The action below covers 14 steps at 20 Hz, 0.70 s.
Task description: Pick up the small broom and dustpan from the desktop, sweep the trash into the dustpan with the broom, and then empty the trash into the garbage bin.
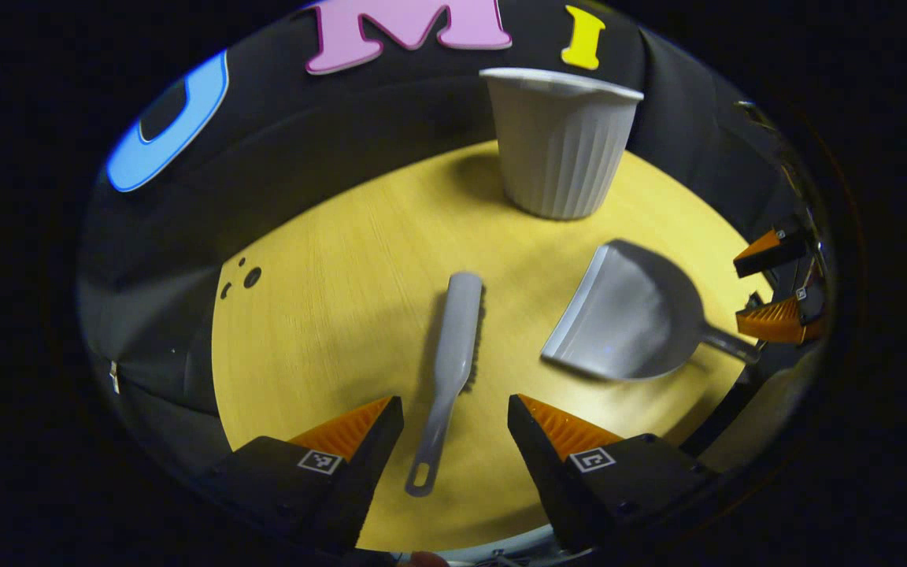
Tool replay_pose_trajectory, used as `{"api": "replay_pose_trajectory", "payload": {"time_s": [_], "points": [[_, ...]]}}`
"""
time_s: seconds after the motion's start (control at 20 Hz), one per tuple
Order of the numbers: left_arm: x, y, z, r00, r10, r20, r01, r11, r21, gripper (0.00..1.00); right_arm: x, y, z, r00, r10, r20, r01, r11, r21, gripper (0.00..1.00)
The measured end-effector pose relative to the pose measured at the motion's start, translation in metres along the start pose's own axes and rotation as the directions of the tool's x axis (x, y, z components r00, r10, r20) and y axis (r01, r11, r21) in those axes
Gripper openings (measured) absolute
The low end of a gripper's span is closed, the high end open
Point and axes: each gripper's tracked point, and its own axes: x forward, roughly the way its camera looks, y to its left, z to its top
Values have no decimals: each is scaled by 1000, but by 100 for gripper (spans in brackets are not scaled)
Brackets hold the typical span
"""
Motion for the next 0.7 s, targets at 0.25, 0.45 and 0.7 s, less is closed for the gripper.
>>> {"api": "replay_pose_trajectory", "payload": {"time_s": [0.25,0.45,0.7], "points": [[-54,-21,74,961,5,276,-1,1000,-15,89,-45,-6,63,974,-73,217,74,997,3,99],[-99,-32,119,888,-8,459,20,1000,-22,89,-84,-1,110,918,-108,381,105,994,27,98],[-156,-31,143,799,20,601,40,995,-87,89,-140,7,153,816,-185,547,212,977,14,98]]}}
